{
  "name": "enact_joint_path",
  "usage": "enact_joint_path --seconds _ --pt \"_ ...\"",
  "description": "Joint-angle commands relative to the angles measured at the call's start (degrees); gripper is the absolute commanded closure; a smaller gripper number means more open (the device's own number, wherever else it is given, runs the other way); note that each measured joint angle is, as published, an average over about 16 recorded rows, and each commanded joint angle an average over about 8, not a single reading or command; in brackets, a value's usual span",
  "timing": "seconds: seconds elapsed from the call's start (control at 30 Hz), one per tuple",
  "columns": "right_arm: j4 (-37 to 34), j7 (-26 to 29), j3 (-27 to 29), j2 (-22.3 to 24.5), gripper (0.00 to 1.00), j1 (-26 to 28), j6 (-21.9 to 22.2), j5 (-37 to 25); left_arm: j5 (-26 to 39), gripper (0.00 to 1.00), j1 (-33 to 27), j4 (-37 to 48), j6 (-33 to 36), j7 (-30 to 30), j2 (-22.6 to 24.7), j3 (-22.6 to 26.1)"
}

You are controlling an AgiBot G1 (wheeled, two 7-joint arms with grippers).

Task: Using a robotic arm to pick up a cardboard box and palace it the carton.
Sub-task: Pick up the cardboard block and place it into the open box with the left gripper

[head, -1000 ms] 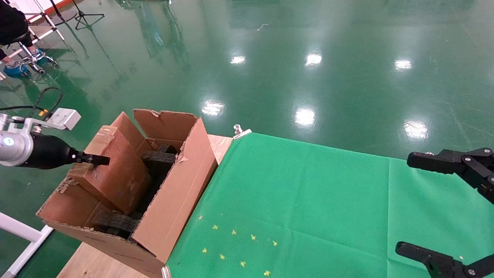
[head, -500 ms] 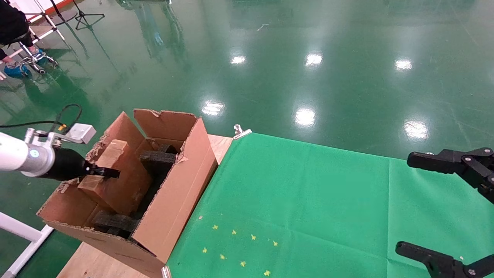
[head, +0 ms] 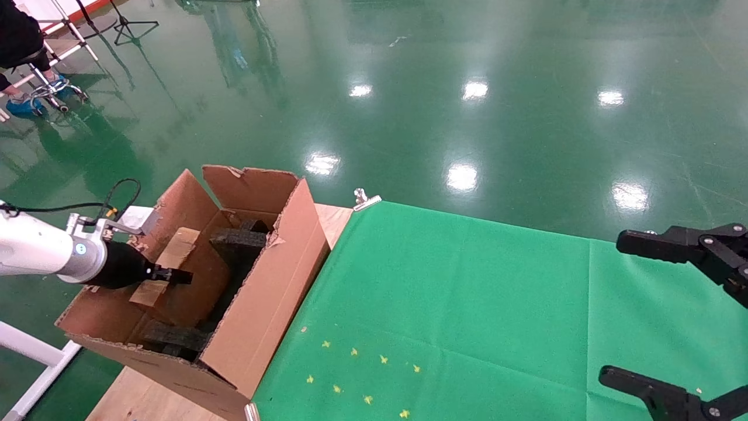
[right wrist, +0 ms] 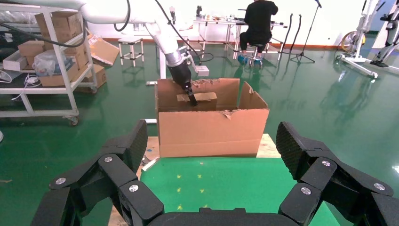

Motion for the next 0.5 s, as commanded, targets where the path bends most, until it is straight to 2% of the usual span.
enact_joint_path --seconds 0.03,0.37,0.4,0.5 --pt "0.0 0.0 0.0 0.0 0.0 0.0 0.0 0.0 -0.05 1.0 -0.01 1.42 -0.47 0.34 0.67 -0.02" --pt "0.0 -0.01 -0.01 0.0 0.0 0.0 0.0 0.01 0.71 1.0 -0.17 6.67 -3.2 0.14 3.65 0.44" --pt "0.0 -0.01 -0.01 0.0 0.0 0.0 0.0 0.01 0.91 0.94 -0.22 7.05 -3.4 -0.01 3.9 0.58" --pt "0.0 -0.01 -0.01 0.01 0.0 0.0 0.01 0.01 1.44 0.56 -0.37 8.16 -3.94 -0.53 4.6 0.95"
